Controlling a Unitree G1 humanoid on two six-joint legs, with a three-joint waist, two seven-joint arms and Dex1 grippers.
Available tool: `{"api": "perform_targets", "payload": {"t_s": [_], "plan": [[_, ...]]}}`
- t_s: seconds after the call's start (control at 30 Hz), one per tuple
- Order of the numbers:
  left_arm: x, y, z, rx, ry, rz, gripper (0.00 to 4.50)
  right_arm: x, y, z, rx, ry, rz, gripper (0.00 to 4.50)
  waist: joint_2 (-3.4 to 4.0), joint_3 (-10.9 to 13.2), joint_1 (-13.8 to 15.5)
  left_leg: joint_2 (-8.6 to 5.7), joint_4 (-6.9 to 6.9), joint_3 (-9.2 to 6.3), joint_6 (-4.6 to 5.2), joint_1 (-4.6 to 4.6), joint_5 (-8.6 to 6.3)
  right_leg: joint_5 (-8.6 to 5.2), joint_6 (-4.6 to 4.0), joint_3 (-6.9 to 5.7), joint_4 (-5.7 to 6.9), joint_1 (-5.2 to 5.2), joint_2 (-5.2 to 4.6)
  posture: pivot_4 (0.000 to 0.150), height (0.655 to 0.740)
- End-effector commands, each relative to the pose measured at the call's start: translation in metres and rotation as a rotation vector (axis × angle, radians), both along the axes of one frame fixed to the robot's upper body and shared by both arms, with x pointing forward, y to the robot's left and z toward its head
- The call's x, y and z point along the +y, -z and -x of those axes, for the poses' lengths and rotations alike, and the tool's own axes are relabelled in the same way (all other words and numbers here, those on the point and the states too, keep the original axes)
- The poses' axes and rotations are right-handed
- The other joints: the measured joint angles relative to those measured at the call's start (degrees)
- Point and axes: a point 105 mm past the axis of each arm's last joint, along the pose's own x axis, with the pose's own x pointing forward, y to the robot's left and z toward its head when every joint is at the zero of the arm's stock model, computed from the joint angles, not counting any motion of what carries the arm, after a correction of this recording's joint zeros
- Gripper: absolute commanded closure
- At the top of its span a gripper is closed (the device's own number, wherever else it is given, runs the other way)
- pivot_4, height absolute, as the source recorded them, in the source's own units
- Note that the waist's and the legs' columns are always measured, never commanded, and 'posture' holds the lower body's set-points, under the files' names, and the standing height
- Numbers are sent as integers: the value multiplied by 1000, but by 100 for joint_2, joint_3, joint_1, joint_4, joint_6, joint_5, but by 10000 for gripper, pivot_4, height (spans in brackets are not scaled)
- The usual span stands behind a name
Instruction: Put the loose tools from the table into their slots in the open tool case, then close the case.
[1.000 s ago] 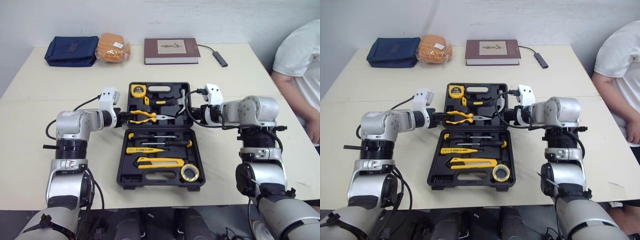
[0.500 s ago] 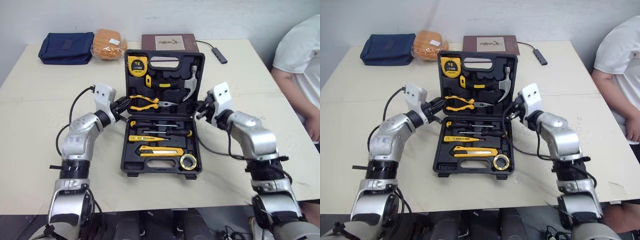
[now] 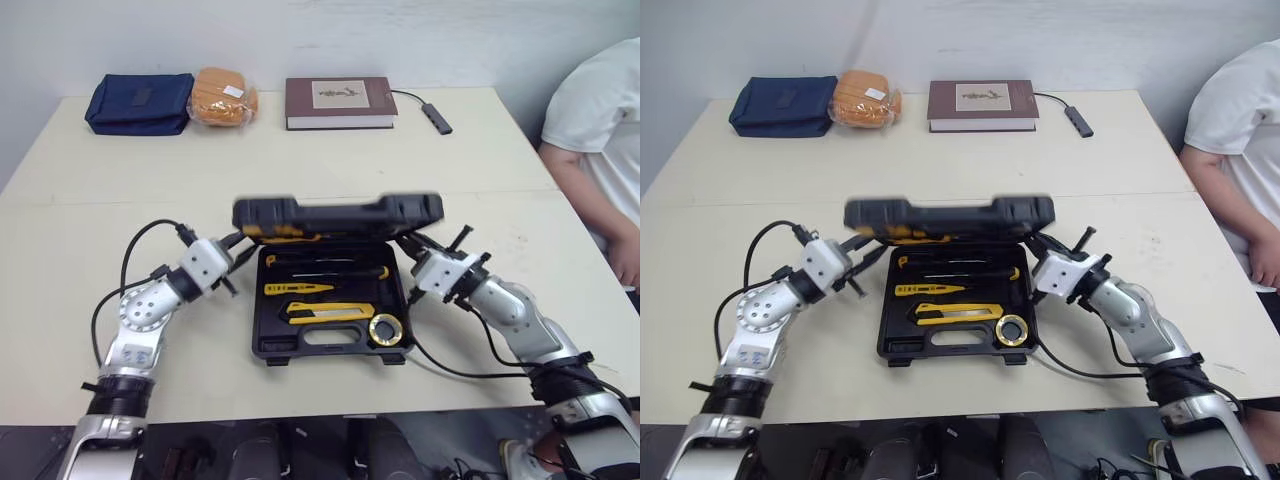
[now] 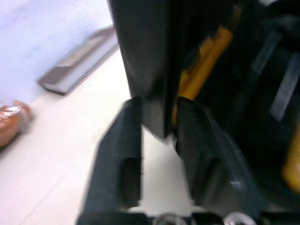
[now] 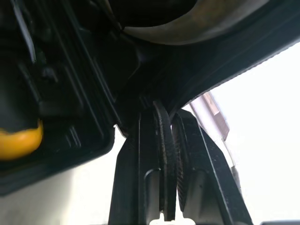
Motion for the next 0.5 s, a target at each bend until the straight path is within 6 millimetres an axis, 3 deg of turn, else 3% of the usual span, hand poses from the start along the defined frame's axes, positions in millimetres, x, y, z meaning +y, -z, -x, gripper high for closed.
{"api": "perform_targets", "payload": {"t_s": [0.03,0.07,0.17,0.2,0.33,0.5], "plan": [[23,-5,5,-9,-71,35,17305,-29,29,9,115,62,63,32302,-1,0,33,1,5,-9,1,0,0,0,0,-8,-3,10,-1,1500,7400],[28,-4,6,0,-86,38,13051,-30,29,11,112,60,71,27633,-1,1,37,1,12,-35,6,0,-2,0,0,-12,-21,34,-2,1500,7400],[72,8,16,147,-222,94,0,-48,31,27,183,66,57,11903,2,1,-19,0,14,-49,16,7,-21,4,4,-20,-27,51,-16,1500,7400],[85,10,21,190,-256,123,0,-55,30,35,202,71,49,7634,2,1,-30,8,14,-51,7,14,-27,3,3,-20,-30,58,-16,1500,7400],[106,6,29,230,-324,146,0,-79,27,58,283,100,-10,7634,0,1,-6,26,0,-57,-4,23,-34,-6,-11,-20,-47,69,-7,1500,7400],[111,-6,23,213,-339,167,0,-92,20,78,367,101,-113,7634,-5,3,19,6,3,-68,16,35,-44,1,1,-30,-48,90,-13,1500,7400]]}}
